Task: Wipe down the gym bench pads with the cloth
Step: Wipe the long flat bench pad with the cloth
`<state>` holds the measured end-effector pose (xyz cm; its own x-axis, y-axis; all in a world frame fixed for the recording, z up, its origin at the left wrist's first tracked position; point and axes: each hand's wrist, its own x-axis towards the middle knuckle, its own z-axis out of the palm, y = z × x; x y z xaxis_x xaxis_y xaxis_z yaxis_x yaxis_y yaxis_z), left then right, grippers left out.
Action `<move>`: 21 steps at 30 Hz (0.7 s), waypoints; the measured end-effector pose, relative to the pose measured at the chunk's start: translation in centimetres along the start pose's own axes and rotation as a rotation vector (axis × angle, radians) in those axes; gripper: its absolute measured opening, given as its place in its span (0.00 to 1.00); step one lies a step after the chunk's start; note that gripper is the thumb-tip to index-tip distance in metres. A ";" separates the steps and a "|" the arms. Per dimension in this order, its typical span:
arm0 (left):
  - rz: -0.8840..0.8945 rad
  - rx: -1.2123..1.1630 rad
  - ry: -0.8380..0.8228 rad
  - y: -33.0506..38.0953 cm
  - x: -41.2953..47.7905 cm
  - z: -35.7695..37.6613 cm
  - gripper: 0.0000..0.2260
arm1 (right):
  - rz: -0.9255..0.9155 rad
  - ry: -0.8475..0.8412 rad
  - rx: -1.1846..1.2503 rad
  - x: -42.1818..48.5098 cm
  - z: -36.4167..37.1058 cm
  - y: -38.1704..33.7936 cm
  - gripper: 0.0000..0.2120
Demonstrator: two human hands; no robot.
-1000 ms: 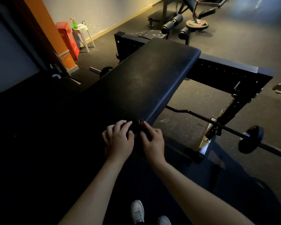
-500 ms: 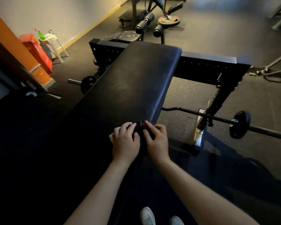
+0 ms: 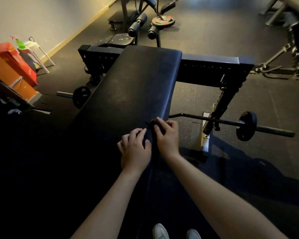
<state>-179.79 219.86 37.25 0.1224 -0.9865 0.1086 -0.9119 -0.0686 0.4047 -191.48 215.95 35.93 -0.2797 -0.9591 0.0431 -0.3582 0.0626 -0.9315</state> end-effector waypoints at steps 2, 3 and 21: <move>-0.012 -0.010 -0.002 0.2 0.4 0.0 0.18 | -0.040 -0.032 0.002 -2.5 -0.5 0.4 0.17; -0.010 -0.014 -0.001 0.3 0.6 0.0 0.18 | -0.052 -0.050 0.006 -3.3 -0.7 0.5 0.17; 0.019 0.028 -0.042 3.0 6.5 1.8 0.19 | 0.060 0.007 0.164 2.5 -0.8 1.6 0.18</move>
<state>-182.45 212.96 37.55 0.0885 -0.9931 0.0773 -0.9245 -0.0530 0.3774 -193.47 213.86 34.83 -0.3027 -0.9530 -0.0124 -0.1910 0.0734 -0.9788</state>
